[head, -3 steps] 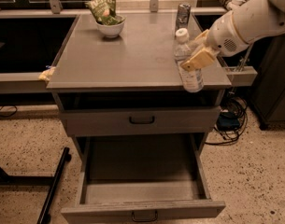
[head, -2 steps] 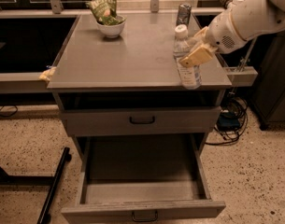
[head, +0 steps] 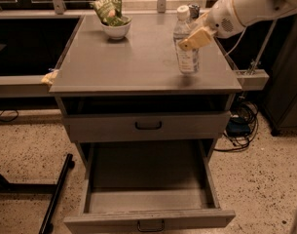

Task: Pick blue plastic bottle from middle drawer and place on counter

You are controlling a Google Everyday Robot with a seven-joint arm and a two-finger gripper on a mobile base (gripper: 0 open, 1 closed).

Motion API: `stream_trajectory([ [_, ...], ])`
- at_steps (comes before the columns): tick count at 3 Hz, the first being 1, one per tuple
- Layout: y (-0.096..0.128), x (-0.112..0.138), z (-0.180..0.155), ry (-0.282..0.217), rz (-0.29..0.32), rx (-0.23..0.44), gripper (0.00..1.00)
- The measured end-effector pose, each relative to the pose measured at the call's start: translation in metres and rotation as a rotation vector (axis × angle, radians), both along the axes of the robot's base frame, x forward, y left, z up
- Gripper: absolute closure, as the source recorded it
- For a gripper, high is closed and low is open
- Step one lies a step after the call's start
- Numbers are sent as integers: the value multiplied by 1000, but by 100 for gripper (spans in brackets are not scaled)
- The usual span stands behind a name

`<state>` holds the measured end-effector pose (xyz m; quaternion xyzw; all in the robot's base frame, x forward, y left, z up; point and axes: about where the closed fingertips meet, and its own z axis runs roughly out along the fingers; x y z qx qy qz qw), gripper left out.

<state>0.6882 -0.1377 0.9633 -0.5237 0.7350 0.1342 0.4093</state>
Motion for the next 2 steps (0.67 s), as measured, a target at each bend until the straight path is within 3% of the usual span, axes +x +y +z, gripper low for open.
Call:
stream_trajectory([
  [2, 4, 32, -3, 55, -61, 154, 100],
])
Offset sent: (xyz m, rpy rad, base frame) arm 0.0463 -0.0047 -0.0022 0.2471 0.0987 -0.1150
